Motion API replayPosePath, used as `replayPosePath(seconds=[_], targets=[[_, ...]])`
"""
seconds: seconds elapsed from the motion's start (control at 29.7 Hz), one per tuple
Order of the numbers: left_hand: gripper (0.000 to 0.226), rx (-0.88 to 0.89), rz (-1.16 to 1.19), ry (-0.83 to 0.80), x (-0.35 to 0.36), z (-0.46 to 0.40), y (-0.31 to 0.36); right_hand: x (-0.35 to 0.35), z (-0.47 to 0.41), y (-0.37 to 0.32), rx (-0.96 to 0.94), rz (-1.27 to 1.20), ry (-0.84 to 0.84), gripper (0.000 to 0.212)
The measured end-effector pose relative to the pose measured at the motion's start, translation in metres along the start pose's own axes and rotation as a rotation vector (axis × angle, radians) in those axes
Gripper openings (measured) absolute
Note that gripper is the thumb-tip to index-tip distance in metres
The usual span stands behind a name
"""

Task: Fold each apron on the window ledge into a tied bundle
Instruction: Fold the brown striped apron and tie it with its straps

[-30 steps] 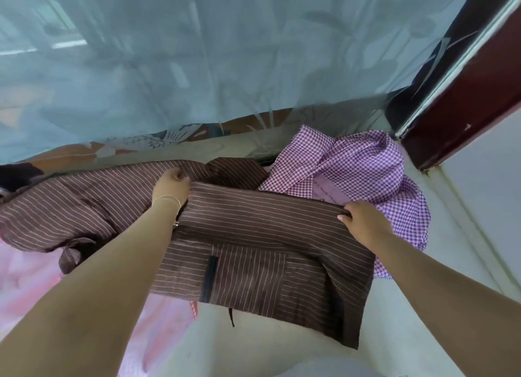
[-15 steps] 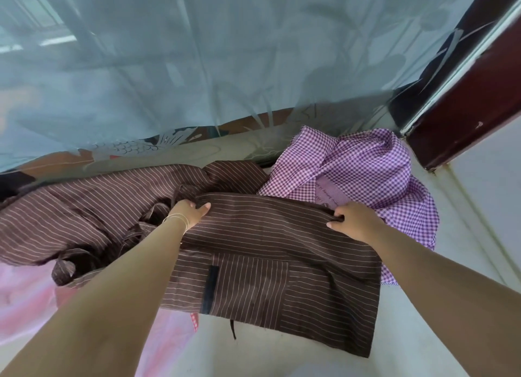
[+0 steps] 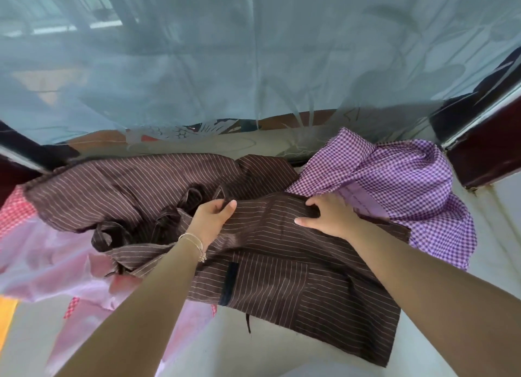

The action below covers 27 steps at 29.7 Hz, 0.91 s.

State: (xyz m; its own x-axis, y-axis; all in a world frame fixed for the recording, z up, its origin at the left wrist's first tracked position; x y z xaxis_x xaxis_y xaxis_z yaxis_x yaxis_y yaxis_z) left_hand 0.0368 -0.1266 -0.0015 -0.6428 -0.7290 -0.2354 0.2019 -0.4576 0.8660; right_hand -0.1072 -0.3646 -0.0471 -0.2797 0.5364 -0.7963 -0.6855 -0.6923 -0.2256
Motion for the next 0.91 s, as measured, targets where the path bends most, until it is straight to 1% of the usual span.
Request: replayPosePath(seconds=[0.07,0.13,0.17,0.2,0.27,0.34,0.37,0.44,0.54,0.61,0.67,0.81,0.91], targets=[[0.016,0.108,-0.055,0.024,-0.006,0.011,0.009,-0.013,0.006,-0.035,-0.100,0.081,0.178,0.074],[0.018,0.197,-0.099,0.007,-0.012,0.022,0.016,-0.028,0.021,-0.070,-0.209,0.090,0.370,0.067],[0.021,0.231,-0.117,-0.002,-0.015,0.026,0.018,-0.034,0.029,-0.085,-0.270,0.055,0.432,0.066],[0.023,0.264,-0.131,0.000,-0.018,0.032,0.021,-0.036,0.040,-0.102,-0.348,0.013,0.447,0.065],[0.026,0.344,-0.155,-0.007,-0.018,0.042,0.030,-0.036,0.059,-0.131,-0.505,-0.074,0.341,0.064],[0.029,0.412,-0.160,-0.016,-0.017,0.053,0.037,-0.032,0.078,-0.150,-0.603,-0.150,0.242,0.056],[0.029,0.426,-0.135,-0.016,-0.016,0.059,0.040,-0.031,0.085,-0.153,-0.605,-0.200,0.215,0.048],[0.026,0.394,-0.036,-0.013,-0.016,0.069,0.041,-0.030,0.094,-0.149,-0.560,-0.286,0.181,0.032],[0.021,0.287,0.082,-0.066,-0.011,0.084,0.036,-0.028,0.109,-0.139,-0.526,-0.267,0.221,0.021],[0.026,0.202,0.230,-0.137,-0.007,0.093,0.029,-0.027,0.119,-0.137,-0.524,-0.278,0.232,0.019],[0.031,0.148,0.358,-0.169,-0.005,0.100,0.024,-0.024,0.129,-0.137,-0.519,-0.320,0.175,0.018],[0.033,0.205,0.392,-0.241,-0.006,0.112,0.029,-0.026,0.149,-0.146,-0.532,-0.441,0.004,0.016],[0.037,0.256,0.433,-0.237,-0.012,0.117,0.037,-0.034,0.161,-0.148,-0.519,-0.542,-0.049,0.019]])
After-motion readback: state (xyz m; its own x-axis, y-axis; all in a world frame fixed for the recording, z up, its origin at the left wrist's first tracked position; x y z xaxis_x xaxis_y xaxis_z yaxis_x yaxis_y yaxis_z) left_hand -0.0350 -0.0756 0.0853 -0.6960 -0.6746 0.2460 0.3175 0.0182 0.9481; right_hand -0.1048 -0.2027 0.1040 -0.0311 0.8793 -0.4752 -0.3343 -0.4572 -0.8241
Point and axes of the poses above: each hand's wrist, its own z-axis away from the middle knuckle, its own x-axis out of the palm, y = z × x, the point moved 6 cm from there along -z, towards the middle knuckle, and after that the axes turned 8 degrees about x, right-handed, at the moved point
